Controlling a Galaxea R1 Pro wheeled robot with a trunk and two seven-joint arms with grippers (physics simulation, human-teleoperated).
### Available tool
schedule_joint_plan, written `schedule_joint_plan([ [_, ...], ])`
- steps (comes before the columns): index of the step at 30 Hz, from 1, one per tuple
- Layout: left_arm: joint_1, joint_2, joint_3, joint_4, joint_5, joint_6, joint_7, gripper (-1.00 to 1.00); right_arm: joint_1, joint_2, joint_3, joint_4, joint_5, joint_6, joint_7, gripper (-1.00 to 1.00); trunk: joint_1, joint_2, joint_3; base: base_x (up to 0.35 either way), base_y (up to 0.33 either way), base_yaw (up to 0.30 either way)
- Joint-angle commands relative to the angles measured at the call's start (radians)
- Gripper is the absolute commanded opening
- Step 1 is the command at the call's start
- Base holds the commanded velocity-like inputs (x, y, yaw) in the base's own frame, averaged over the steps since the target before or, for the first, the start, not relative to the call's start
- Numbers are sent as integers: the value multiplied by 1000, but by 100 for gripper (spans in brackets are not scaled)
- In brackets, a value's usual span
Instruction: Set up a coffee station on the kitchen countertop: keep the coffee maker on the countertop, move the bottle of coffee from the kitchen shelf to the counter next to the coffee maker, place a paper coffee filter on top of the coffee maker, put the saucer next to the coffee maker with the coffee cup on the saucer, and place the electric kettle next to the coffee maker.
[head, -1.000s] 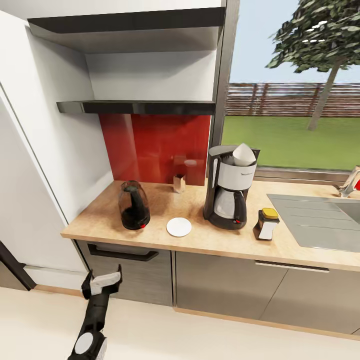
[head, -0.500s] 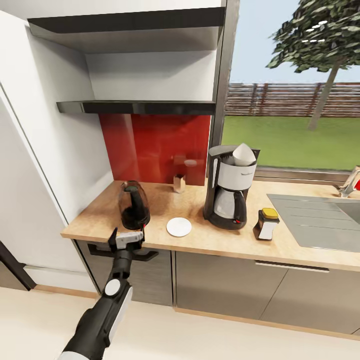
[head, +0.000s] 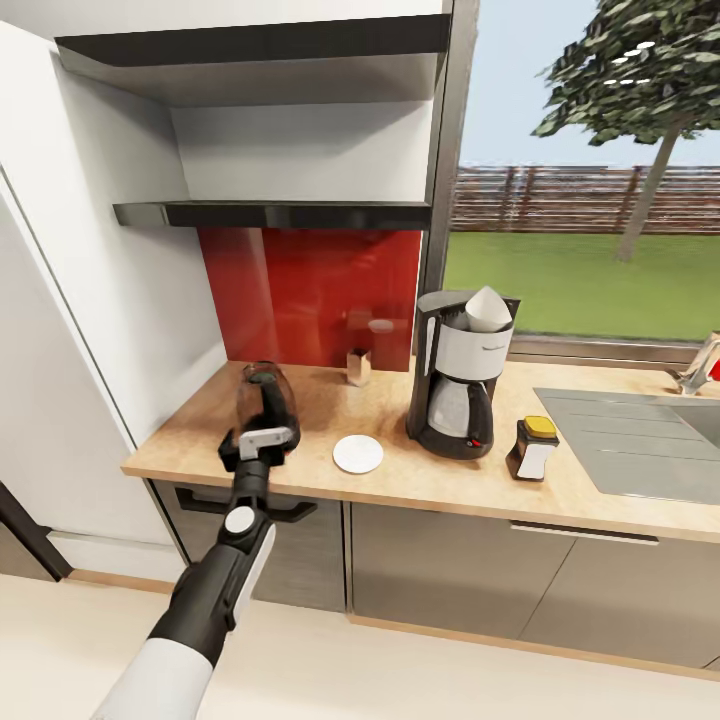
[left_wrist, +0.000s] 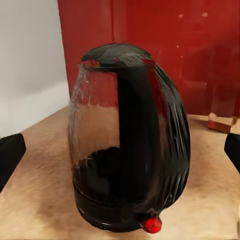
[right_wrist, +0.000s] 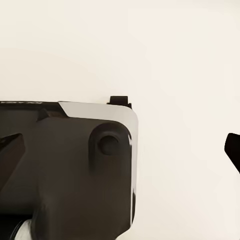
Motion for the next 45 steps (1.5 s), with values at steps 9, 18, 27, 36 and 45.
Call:
schedule_joint_plan([
  [9,1,3,-19,3,-24,12,57,100,-1,-1,-9,2,10,-3,3,100,1,-2,-2,0,0,0],
  [18,10,6,-20,4,-23,12,59,100,-1,-23,-9,27,10,0,-14,100,1,-2,-2,0,0,0],
  [27,9,6,-20,18,-21,11,55,100,1,-25,-9,31,9,1,-115,100,1,-2,-2,124,0,0],
  [36,9,6,-20,25,-20,11,55,100,1,-22,-9,30,9,2,-121,100,1,-2,-2,28,-2,0],
  [45,9,6,-20,51,-20,4,62,100,1,-22,-9,30,9,2,-121,100,1,-2,-2,141,-91,0],
])
